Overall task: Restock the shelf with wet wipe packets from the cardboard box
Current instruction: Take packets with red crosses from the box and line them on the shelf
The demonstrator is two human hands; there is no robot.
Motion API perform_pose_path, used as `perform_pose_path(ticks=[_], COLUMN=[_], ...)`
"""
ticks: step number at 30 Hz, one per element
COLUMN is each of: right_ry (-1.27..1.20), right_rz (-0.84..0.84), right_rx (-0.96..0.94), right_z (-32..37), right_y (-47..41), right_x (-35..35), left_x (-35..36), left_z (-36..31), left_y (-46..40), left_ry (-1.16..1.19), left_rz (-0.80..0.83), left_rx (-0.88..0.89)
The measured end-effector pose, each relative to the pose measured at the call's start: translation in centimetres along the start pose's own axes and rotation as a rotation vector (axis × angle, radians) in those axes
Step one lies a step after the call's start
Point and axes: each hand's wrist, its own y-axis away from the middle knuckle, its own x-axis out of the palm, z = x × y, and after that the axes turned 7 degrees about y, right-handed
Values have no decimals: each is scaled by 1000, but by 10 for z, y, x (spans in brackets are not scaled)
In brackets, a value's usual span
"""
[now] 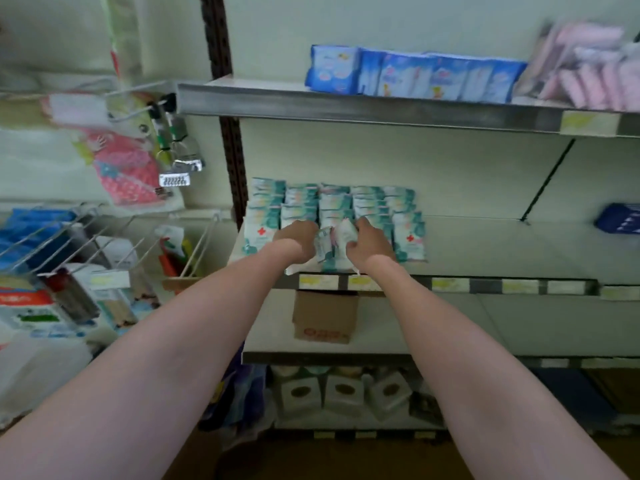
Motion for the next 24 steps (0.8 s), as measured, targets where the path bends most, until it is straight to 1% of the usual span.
perform_pose_path(ticks=[4, 9, 12, 16, 20, 24], right_ry=[-65, -62, -54, 2, -65, -164], right_rz=[-71, -104, -137, -168, -101, 44], right_rx=[-30, -23, 1, 38, 42, 57], right_z=[-53, -110, -134, -148, -149, -144], right_y=[-23, -48, -62, -71, -78, -84], right_x=[-13, -24, -24, -20, -11, -4], left_x=[14, 28, 32, 38, 44, 45], left_z=[-47, -90, -109, -126, -136, -141], left_y=[-34, -59, -71, -82, -87, -97], left_ry=[64, 150, 164, 149, 98, 90], left_rz=[24, 21, 25, 33, 41, 103], left_rx=[79, 133, 127, 102, 33, -6])
